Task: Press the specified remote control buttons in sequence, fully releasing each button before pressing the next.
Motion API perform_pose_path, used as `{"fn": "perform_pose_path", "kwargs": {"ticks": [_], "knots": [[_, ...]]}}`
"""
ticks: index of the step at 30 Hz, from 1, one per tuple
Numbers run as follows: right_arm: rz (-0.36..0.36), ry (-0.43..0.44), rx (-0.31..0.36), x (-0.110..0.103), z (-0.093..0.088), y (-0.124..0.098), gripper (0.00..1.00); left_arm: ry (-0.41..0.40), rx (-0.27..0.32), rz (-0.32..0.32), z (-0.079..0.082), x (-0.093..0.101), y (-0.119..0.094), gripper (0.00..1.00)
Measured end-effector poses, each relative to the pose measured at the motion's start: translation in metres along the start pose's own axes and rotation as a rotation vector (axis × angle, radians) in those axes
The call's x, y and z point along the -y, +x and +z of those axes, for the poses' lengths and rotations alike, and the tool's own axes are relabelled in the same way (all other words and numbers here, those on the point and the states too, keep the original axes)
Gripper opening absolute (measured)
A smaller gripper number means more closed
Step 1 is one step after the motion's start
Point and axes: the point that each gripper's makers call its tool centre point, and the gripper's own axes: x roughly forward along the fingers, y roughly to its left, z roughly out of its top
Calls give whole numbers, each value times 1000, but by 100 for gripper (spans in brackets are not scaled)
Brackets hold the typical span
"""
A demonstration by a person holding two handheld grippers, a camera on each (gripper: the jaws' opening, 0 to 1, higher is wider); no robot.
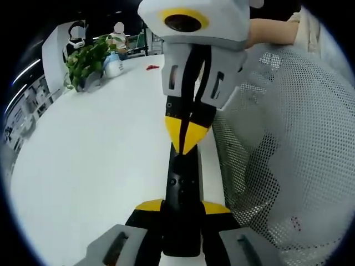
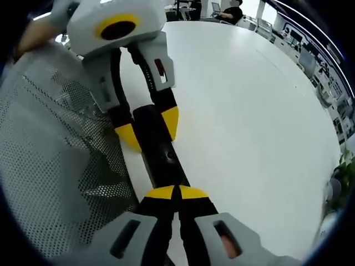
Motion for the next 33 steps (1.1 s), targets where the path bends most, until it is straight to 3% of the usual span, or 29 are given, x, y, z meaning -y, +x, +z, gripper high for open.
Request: {"fn": "perform_pose_path", "kwargs": {"ticks": [16,21,33], "knots": [[-1,-51,32,-1,3,2,0,-4,3,-3,0,0,0,25],[5,-18,44,-1,3,2,0,-5,4,-3,0,-1,0,25],[9,-27,43,-1,4,2,0,-7,4,-1,1,-1,0,25]]}}
